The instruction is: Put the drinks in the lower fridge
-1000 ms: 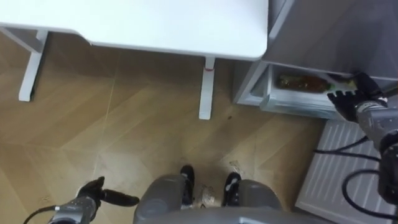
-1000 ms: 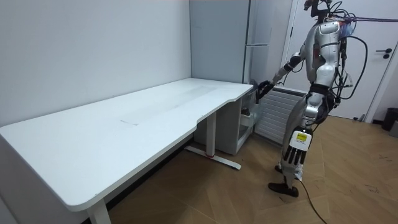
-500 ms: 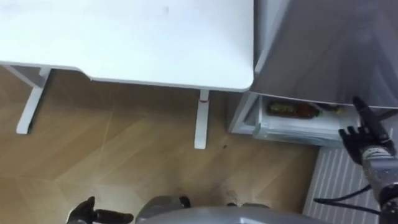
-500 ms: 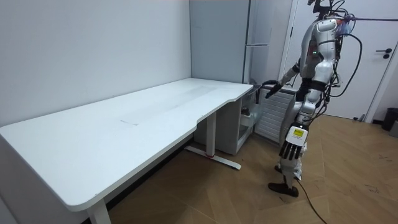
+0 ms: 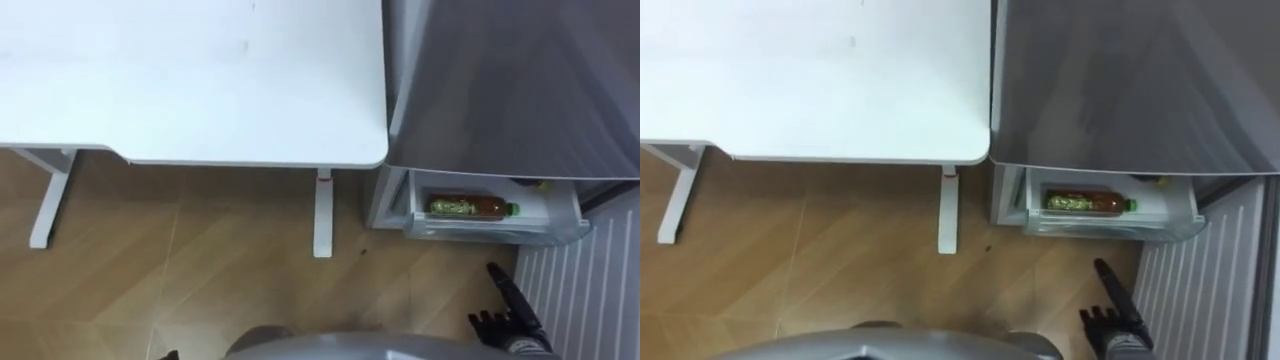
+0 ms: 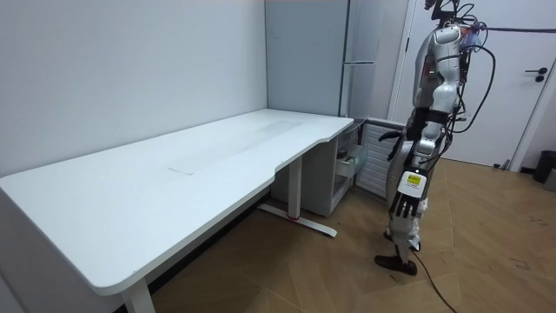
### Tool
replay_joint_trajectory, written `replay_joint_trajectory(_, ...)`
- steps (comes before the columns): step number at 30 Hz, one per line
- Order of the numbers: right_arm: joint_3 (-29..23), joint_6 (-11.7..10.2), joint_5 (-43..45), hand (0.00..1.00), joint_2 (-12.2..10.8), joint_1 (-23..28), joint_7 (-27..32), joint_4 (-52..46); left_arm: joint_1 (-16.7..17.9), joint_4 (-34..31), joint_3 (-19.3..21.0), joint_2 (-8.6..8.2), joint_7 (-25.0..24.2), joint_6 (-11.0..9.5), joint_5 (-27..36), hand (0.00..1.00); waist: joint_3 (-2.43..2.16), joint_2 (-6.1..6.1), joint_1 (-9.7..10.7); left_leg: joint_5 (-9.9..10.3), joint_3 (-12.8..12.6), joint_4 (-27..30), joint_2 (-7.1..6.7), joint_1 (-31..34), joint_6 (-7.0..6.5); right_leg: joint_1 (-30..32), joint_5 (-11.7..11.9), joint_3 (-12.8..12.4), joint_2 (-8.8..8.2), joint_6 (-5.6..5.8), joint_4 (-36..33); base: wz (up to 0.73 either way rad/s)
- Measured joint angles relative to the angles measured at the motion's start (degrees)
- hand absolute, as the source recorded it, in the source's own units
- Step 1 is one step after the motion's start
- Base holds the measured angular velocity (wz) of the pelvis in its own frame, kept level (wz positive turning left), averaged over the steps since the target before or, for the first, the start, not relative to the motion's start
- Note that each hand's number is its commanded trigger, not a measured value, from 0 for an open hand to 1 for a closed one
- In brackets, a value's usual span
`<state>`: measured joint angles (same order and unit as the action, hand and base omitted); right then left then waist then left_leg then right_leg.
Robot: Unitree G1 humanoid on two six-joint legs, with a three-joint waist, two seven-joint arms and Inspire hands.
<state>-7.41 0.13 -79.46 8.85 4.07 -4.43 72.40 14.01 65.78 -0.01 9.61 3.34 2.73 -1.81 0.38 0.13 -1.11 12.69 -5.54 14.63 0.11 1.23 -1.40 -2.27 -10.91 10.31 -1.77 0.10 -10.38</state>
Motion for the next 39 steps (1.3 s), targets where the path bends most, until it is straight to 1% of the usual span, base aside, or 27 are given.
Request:
replay_joint_trajectory(1,0.03,0.16,1.46,0.00,-0.06,-0.10,-0.12,1.35,0.18,-0.04,0.03,-0.01,0.00,0.35,-0.03,0.00,0.04,-0.13,0.33,0.01,-0.05,-0.41,-0.03,-0.69,0.02,-0.69,-0.15,-0.03,0.00,0.04,0.25,0.00)
replay_joint_trajectory(2,0.46,0.46,2.95,0.00,-0.10,0.10,-0.08,1.89,0.22,-0.12,0.07,-0.03,0.04,0.88,-0.04,0.00,-0.07,-0.23,0.71,0.01,0.16,-1.08,-0.12,-1.09,0.04,-1.34,-0.20,0.21,-0.03,0.06,0.70,0.07)
replay_joint_trajectory(3,0.71,0.72,4.47,0.00,-0.10,0.25,-0.04,2.05,0.20,-0.16,0.09,-0.01,0.04,1.02,-0.04,0.00,-0.07,-0.33,0.98,0.02,0.27,-1.02,-0.14,-1.41,0.05,-1.65,-0.26,0.51,-0.05,0.06,0.74,0.07)
replay_joint_trajectory(4,1.17,1.21,8.06,0.00,-0.11,0.56,-0.07,2.51,0.16,-0.16,0.52,-0.02,0.04,1.11,-0.05,0.00,-0.09,-0.54,1.06,0.02,0.32,-1.10,-0.17,-1.93,0.07,-1.94,-0.33,0.68,-0.09,0.03,0.70,0.00)
replay_joint_trajectory(5,1.16,1.53,12.57,0.00,-0.22,0.74,0.03,3.15,0.09,-0.24,1.73,-0.04,0.09,1.10,-0.33,0.00,-0.16,-0.70,1.19,0.07,0.47,-1.06,-0.16,-2.05,0.16,-2.08,-0.36,0.70,-0.07,-0.01,0.71,0.00)
replay_joint_trajectory(6,1.15,1.92,19.73,0.00,-0.19,1.08,0.06,3.10,0.07,-0.43,2.47,-0.04,0.34,1.09,-0.93,0.00,-0.10,-0.83,1.68,0.10,0.87,-1.00,-0.22,-2.05,0.18,-2.31,-0.38,0.66,-0.08,-0.02,0.76,0.06)
replay_joint_trajectory(7,1.21,1.98,23.86,0.00,-0.15,1.02,0.13,3.09,0.01,-0.50,2.65,-0.04,0.38,1.13,-1.46,0.00,-0.12,-0.97,2.06,0.10,0.91,-1.00,-0.28,-2.00,0.18,-2.41,-0.43,0.76,-0.11,0.01,0.77,0.11)
replay_joint_trajectory(8,1.75,2.31,32.47,0.00,-0.02,1.02,0.37,3.09,-0.05,-0.63,2.93,-0.04,0.33,1.27,-2.25,0.00,-0.15,-1.09,2.32,0.10,0.82,-1.02,-0.38,-1.92,0.18,-2.62,-0.58,0.85,-0.19,0.08,0.71,0.05)
replay_joint_trajectory(9,3.26,2.52,40.67,0.00,0.14,1.07,0.61,3.14,-0.41,-0.70,3.22,-0.03,0.14,1.95,-3.50,0.00,-0.11,-1.20,2.29,0.13,0.78,-0.99,-0.37,-1.96,0.18,-2.53,-0.62,0.78,-0.17,0.09,0.73,0.00)
replay_joint_trajectory(10,4.15,2.56,44.38,0.00,0.21,1.16,0.62,3.16,-0.72,-0.64,3.35,-0.02,0.06,2.35,-4.22,0.00,-0.13,-1.28,2.19,0.15,0.74,-0.99,-0.37,-2.13,0.18,-2.45,-0.64,0.70,-0.17,0.09,0.70,-0.07)
replay_joint_trajectory(11,6.04,3.07,49.97,0.00,0.41,1.11,0.69,3.18,-1.21,-0.63,3.29,0.00,-0.17,2.97,-5.06,0.00,-0.06,-1.38,1.75,0.20,0.46,-1.01,-0.30,-2.48,0.19,-2.51,-0.66,0.62,-0.13,0.08,0.64,-0.15)
replay_joint_trajectory(12,7.20,3.49,52.78,0.00,0.73,0.99,0.74,3.50,-1.58,-0.57,3.18,0.00,-0.52,3.66,-5.15,0.00,0.11,-1.16,1.28,0.44,0.04,-0.95,-0.17,-2.79,0.23,-2.63,-0.66,0.10,-0.02,0.07,0.63,-0.20)
replay_joint_trajectory(13,7.83,3.57,53.37,0.00,1.02,1.02,0.75,3.68,-1.71,-0.58,3.17,0.00,-0.71,4.07,-5.13,0.00,0.11,-1.20,1.13,0.54,-0.17,-0.94,-0.10,-2.89,0.23,-2.74,-0.66,-0.22,0.05,0.07,0.61,-0.20)
replay_joint_trajectory(14,9.02,3.70,54.84,0.00,1.56,0.81,0.77,3.70,-2.14,-0.59,3.10,0.05,-1.19,4.89,-5.14,0.00,0.08,-1.22,0.99,0.79,-0.38,-0.75,0.03,-2.95,0.25,-2.93,-0.67,-0.60,0.16,0.07,0.63,-0.07)
replay_joint_trajectory(17,10.05,4.05,55.87,0.00,2.30,0.87,0.94,3.93,-2.68,-0.57,2.00,0.07,-1.83,5.91,-5.17,0.00,0.14,-1.27,0.98,1.33,0.18,0.15,0.09,-2.96,0.20,-3.47,-0.74,-0.35,0.23,0.14,0.74,0.03)
replay_joint_trajectory(20,9.30,4.28,56.08,0.00,2.12,1.77,1.26,3.07,-2.14,-0.59,1.97,0.03,-2.56,6.66,-5.19,0.00,0.12,-1.14,1.17,1.43,0.12,0.09,0.08,-3.44,0.23,-3.72,-0.89,-0.57,0.25,0.17,0.72,0.00)
replay_joint_trajectory(22,8.78,4.41,56.09,0.00,2.01,1.69,1.50,2.94,-1.79,-0.60,1.97,0.00,-2.82,6.98,-5.24,0.00,0.12,-1.14,1.71,1.44,0.14,0.04,0.08,-3.41,0.24,-3.74,-0.96,-0.52,0.25,0.16,0.73,0.00)
replay_joint_trajectory(24,8.66,4.48,56.06,0.00,1.85,1.64,1.90,2.58,-1.53,-0.60,1.95,-0.05,-2.94,7.14,-5.28,0.00,0.12,-1.18,2.31,1.46,0.16,0.00,0.08,-3.40,0.28,-3.76,-1.07,-0.53,0.25,0.16,0.71,0.00)
replay_joint_trajectory(29,8.38,4.99,55.17,0.00,1.85,1.77,3.03,2.48,-1.95,-0.62,2.00,-0.04,-3.22,7.26,-5.85,0.00,0.09,-1.19,2.41,1.52,0.08,-0.18,0.09,-3.45,0.32,-3.78,-1.28,-0.67,0.25,0.15,0.56,0.00)
replay_joint_trajectory(33,5.96,5.01,54.20,0.00,1.37,1.83,4.95,2.53,-1.82,-0.58,2.12,0.00,-3.26,7.25,-5.86,0.00,0.06,-0.99,2.57,2.03,0.17,0.60,0.24,-3.39,0.40,-4.00,-1.55,-0.55,0.33,0.09,0.39,0.00)
replay_joint_trajectory(36,3.31,5.20,46.90,0.00,1.03,1.96,5.90,2.68,-1.25,-0.62,2.18,-0.01,-3.65,6.94,-5.90,0.00,0.07,-0.76,2.62,3.28,0.11,2.60,0.53,-3.34,0.45,-4.16,-2.59,-0.48,0.36,0.12,-1.18,0.00)
replay_joint_trajectory(37,2.32,5.39,42.56,0.00,1.04,1.82,6.69,2.54,-1.15,-0.64,2.16,-0.01,-3.62,6.69,-5.90,0.00,0.04,-0.63,2.68,4.02,0.09,3.86,0.71,-2.84,0.44,-3.63,-3.34,-0.49,0.33,0.09,-2.48,0.00)
replay_joint_trajectory(39,-1.04,5.60,33.33,0.00,1.02,1.42,8.15,0.95,-1.26,-0.61,2.16,-0.01,-3.55,6.18,-5.84,0.00,-0.02,-0.21,3.48,5.70,0.59,7.38,1.10,-0.50,0.38,-1.88,-5.02,0.14,0.20,0.08,-5.47,0.10)
